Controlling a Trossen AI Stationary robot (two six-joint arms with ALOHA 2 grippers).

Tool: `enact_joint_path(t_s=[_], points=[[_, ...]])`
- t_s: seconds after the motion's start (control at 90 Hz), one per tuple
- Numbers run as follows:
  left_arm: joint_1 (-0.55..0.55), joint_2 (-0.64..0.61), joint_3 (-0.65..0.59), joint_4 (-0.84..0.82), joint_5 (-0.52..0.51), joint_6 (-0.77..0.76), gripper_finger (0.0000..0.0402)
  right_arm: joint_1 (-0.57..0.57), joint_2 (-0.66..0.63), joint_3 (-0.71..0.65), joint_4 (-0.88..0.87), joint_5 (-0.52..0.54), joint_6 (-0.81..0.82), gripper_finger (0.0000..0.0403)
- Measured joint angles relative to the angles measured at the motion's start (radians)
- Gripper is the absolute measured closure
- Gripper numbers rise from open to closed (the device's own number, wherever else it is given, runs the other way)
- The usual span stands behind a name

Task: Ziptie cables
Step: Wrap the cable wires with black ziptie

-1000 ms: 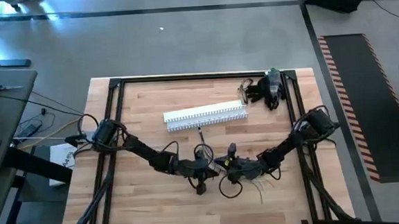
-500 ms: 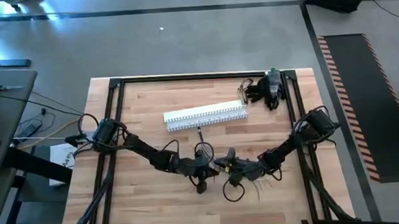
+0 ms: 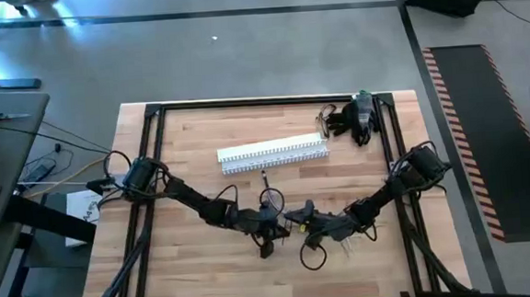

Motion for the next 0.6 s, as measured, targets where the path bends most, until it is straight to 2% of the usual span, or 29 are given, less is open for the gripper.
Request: enact_joint_path(t_s=[0.2,0.356,0.6], points=[[0.0,0.0,0.0,0.0,0.052,-0.02,0.0401,0.002,0.0,0.0,-0.003,-0.126,-0.05,0.0369],[0.0,0.0,0.0,-0.001,0.055,-0.025,0.0401,0.002,0.0,0.023,-0.004,-0.133,-0.077,0.0346],[0.0,0.0,0.0,-0.004,0.057,-0.026,0.0401,-0.005,0.0,0.06,-0.136,-0.148,-0.078,0.036]])
